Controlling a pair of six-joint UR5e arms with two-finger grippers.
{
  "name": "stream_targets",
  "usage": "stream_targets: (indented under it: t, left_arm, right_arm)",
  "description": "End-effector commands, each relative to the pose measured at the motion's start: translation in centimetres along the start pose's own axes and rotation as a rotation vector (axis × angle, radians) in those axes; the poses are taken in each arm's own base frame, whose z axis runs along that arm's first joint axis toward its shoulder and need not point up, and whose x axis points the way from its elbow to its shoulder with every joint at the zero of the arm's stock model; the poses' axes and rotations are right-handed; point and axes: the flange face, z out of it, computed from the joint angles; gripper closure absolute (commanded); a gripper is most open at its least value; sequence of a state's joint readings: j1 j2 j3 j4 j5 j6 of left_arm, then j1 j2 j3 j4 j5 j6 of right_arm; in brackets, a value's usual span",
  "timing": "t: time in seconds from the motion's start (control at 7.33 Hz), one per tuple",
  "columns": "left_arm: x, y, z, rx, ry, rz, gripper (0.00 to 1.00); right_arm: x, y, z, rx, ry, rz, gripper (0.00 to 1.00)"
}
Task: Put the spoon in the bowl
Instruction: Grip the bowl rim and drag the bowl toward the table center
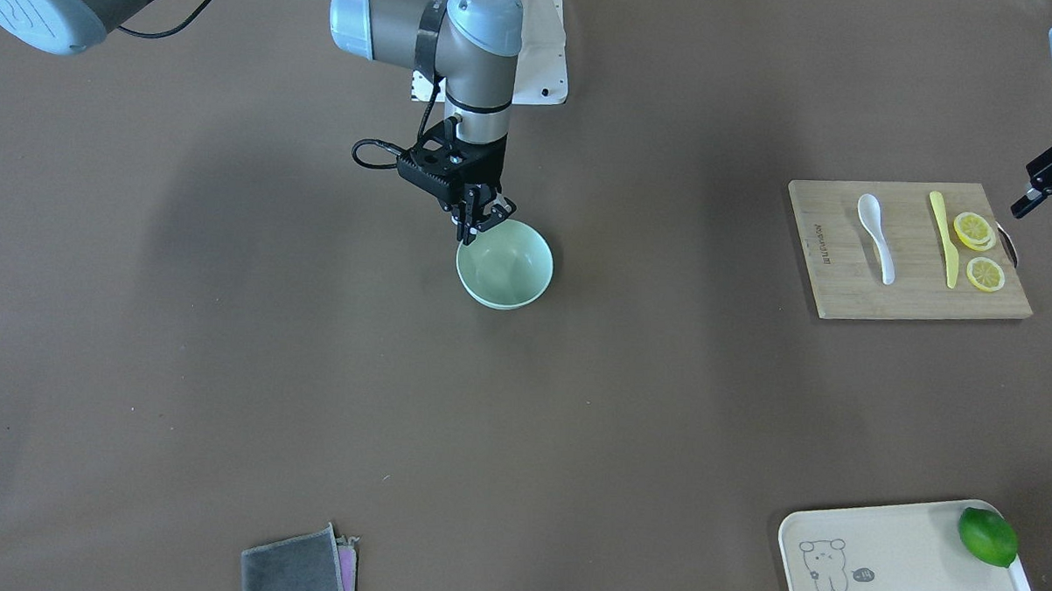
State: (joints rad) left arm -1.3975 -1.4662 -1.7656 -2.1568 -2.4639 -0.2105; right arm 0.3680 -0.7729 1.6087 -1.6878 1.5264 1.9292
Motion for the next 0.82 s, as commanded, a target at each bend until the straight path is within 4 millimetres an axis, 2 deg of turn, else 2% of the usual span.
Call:
stream_targets:
  t: [0.0, 0.14, 0.27, 0.41, 0.55, 0.68]
  left_arm:
    - [-0.1, 0.1, 0.2, -0.004, 0.001, -0.004, 0.02]
    - [0.1, 0.1, 0.6, -0.012, 0.003, -0.062, 0.02]
    - [1.2, 0.0, 1.6, -0.016, 0.015, -0.147, 0.02]
    - [2.7, 0.0, 3.1, -0.024, 0.027, -0.239, 0.02]
    - [3.9, 0.6, 5.1, -0.036, 0.008, -0.294, 0.02]
    - [5.4, 2.6, 7.2, -0.034, -0.012, -0.333, 0.02]
  right_arm:
    - [-0.4, -0.9, -0.4, 0.013, -0.011, -0.01, 0.01]
    - [-0.7, -2.0, -1.6, 0.014, -0.033, -0.05, 0.0]
    - [-0.6, -5.1, -5.0, -0.003, -0.083, -0.074, 0.0]
    - [0.3, -9.8, -7.8, -0.041, -0.079, -0.107, 0.0]
    - [3.2, -15.8, -9.2, -0.064, -0.085, -0.173, 0.0]
    - [8.0, -22.0, -9.7, -0.068, -0.078, -0.289, 0.0]
